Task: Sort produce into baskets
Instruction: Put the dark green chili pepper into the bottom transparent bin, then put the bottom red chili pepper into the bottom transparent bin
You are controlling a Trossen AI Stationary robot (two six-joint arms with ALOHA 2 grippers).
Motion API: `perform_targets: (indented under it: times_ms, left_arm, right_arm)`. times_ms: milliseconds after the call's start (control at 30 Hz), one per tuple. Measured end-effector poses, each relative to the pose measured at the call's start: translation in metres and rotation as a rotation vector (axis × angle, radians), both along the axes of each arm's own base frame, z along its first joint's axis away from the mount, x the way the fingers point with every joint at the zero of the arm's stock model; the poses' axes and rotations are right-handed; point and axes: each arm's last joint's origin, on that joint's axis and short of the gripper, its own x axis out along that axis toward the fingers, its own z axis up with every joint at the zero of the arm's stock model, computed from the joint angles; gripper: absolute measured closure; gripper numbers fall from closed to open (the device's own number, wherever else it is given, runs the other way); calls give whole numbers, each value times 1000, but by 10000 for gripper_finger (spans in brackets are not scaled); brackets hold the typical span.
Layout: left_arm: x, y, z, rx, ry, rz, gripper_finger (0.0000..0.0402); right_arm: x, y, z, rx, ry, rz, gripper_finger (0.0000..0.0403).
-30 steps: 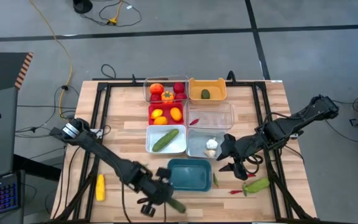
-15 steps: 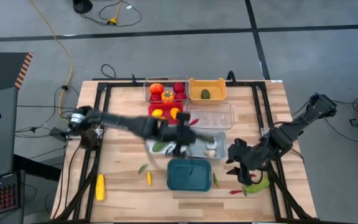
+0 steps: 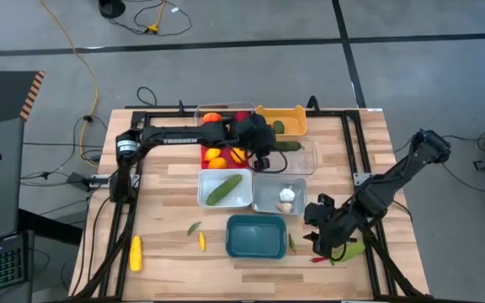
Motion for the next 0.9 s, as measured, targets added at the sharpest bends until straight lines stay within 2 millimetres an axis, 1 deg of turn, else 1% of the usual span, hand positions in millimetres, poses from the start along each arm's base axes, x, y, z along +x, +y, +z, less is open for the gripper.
perform_targets:
  times_ms: [200, 367, 467, 567, 633, 767, 900]
  left_arm:
    - [10, 3, -22, -17, 18, -18, 270]
    - [11, -1, -25, 2, 38, -13, 223]
    - [9, -3, -21, 24, 49, -25, 198]
    - [6, -5, -8, 47, 17, -41, 186]
    - [5, -6, -3, 68, -2, -55, 185]
    - [5, -8, -2, 65, 7, -58, 186]
    - [4, -9, -1, 64, 8, -61, 186]
  right_arm:
    - [4, 7, -14, -39, 67, 18, 155]
    - [6, 9, -20, -58, 90, 19, 155]
    - [7, 13, -25, -69, 108, 29, 155]
    - [8, 20, -32, -63, 150, 59, 155]
    - [8, 25, -39, -55, 193, 88, 155]
    - [7, 40, -58, -77, 285, 164, 155]
    - [6, 55, -81, -119, 365, 200, 155]
